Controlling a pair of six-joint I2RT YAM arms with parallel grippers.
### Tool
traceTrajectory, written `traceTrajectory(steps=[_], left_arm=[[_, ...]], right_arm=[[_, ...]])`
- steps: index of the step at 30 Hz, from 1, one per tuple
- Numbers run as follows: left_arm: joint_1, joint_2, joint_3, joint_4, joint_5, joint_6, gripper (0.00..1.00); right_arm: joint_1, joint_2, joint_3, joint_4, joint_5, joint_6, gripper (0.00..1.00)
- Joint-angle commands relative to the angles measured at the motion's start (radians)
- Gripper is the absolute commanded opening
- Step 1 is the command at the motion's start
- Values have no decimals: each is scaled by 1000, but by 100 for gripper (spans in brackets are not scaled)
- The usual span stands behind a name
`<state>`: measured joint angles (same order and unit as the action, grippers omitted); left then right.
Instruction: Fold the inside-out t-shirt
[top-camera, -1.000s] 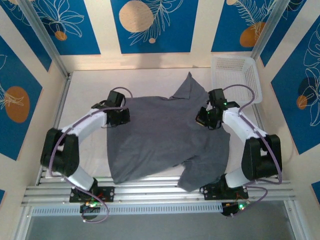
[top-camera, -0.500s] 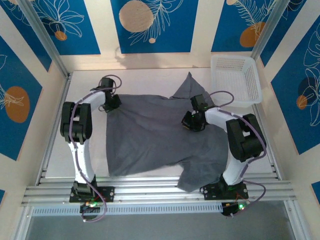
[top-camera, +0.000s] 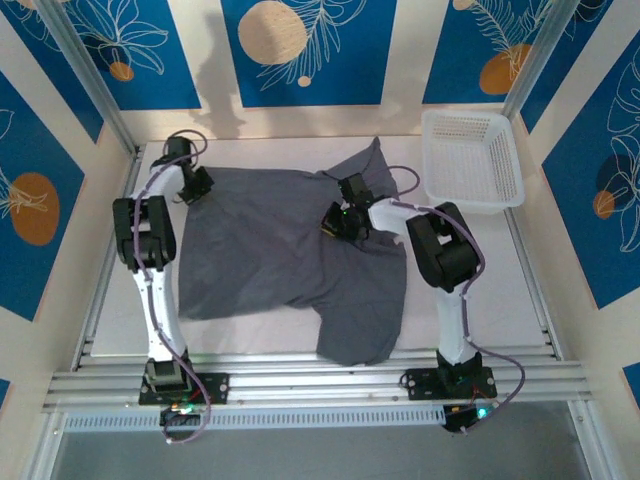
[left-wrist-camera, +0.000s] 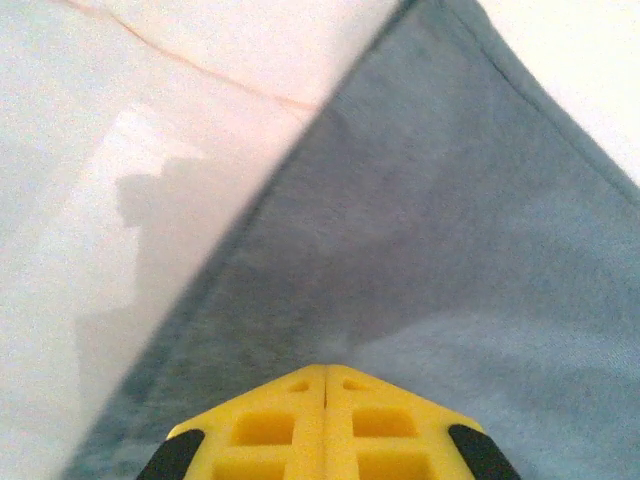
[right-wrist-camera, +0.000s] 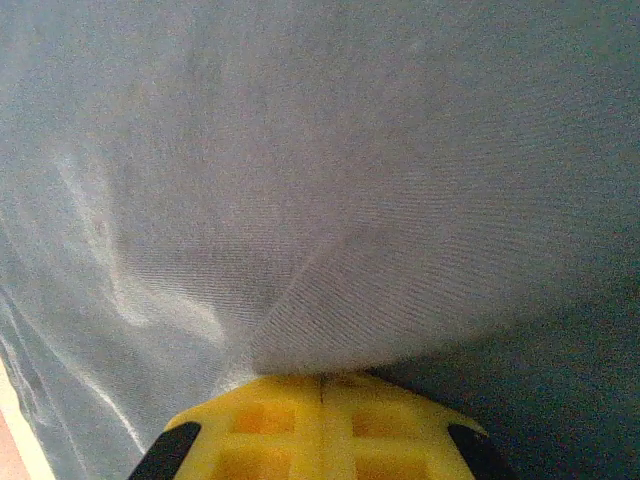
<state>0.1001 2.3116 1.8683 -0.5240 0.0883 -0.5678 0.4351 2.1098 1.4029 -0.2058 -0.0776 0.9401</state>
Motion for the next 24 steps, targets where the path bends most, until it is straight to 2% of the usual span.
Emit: traceTrajectory(steps=[1,3,5,8,11,14,16,19,20,21,24], left_arm=[[3,-236,-103,16,104,0,19],[1,-398,-261,101,167,-54,31],[-21,-583,-443,175,203,-103,41],[-101,-821,-649,180,144,-105,45],[-212,-1025,-806,117,48,-67,46],[-302,-1191,-934,36,-49,-57,48],[-330,-1270,-1003,-11,-83,-56,50],[-335,-1346,-1084,-86,-130,-60,52],[-335,-1360,-1105,-105,-142,-65,53],[-335,-1369,-1127,-130,-156,-73,53],[-336,-1389,-1172,-182,-180,-112,55]], right_arm=[[-48,-159,0,-81,33,-86,4],[-59,-301,-97,-85,88,-109,10],[-72,-477,-253,-92,174,-91,11],[-108,-722,-520,-131,251,-12,16],[-155,-918,-741,-223,267,61,19],[-163,-1014,-862,-305,218,69,31],[-157,-1016,-889,-337,196,61,40],[-128,-980,-900,-327,178,54,44],[-116,-965,-900,-314,174,60,44],[-108,-948,-901,-293,160,66,39],[-98,-921,-885,-249,115,71,8]])
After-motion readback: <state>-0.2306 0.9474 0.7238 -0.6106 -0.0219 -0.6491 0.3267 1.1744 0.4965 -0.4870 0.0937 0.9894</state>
